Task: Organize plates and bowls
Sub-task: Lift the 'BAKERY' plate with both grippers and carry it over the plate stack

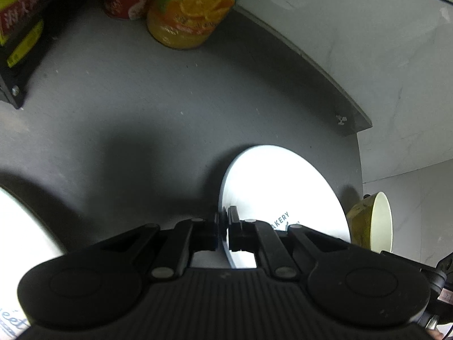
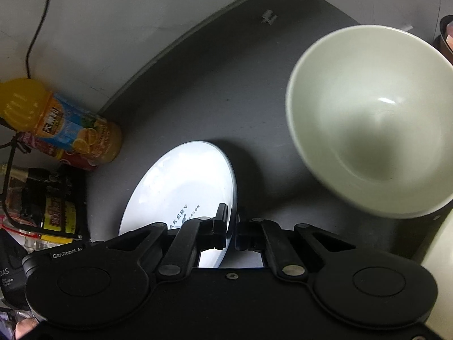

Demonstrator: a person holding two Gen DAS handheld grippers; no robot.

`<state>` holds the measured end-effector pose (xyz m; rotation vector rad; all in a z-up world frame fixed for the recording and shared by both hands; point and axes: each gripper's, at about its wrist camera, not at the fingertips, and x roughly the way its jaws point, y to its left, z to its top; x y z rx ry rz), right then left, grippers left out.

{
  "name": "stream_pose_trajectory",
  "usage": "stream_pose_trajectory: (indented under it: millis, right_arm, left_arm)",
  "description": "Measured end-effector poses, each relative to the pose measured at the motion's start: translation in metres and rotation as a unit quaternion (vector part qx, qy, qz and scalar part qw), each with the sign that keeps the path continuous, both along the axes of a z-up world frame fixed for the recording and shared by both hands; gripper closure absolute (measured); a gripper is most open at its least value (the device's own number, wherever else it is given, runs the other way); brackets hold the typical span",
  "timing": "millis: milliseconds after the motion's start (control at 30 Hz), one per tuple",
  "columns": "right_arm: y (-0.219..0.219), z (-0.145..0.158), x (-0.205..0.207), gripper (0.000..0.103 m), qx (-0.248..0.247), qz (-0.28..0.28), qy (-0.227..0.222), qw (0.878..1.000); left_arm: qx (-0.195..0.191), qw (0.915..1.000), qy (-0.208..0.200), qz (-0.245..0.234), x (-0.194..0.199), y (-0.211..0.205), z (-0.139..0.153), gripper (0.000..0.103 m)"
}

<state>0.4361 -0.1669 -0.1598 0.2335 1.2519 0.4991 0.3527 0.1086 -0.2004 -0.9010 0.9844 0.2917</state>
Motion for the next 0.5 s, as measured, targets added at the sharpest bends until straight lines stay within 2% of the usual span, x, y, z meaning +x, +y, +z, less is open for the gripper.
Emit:
stream_pose_trajectory:
  millis: [500]
  right_arm:
    - [0.032,0.03,-0.036,0.098,0.023,-0.005,-0.034,0.999]
  left_arm:
    - [0.017,0.9994,-0.028,-0.007,-0.039,0.033,0.034,0.099]
